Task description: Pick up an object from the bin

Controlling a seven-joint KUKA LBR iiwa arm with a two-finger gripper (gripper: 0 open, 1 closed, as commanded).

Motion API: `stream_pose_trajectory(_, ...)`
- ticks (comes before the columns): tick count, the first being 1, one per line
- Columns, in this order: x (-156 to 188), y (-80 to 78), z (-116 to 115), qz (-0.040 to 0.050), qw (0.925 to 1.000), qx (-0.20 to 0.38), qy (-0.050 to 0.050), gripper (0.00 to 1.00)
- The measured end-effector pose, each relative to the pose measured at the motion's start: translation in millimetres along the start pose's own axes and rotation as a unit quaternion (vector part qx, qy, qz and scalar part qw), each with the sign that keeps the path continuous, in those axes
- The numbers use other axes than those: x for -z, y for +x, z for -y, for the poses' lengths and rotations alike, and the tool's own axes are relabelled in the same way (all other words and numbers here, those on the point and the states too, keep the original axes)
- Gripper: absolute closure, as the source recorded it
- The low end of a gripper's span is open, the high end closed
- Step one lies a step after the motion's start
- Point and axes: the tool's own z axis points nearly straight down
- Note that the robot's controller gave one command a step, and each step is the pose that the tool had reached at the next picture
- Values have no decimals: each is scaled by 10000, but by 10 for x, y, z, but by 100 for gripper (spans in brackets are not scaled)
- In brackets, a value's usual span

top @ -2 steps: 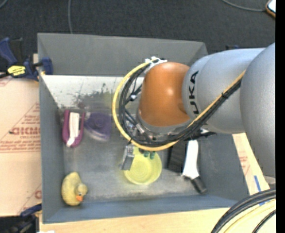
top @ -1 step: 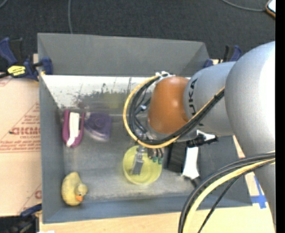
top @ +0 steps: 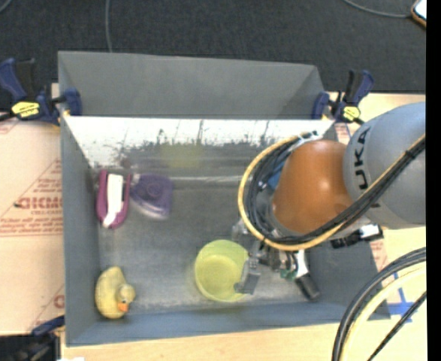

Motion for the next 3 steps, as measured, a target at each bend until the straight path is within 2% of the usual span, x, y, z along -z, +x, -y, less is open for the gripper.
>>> stream_pose_trajectory(1, -422, -558, -506, -89, 9998, -183, 23, 0)
stream_pose_trajectory(2, -506, 240, -487, -24, 9996, -271, 10, 0)
stream_pose_trajectory(3, -601, -215, -167, -27, 9995, -320, 17, 100)
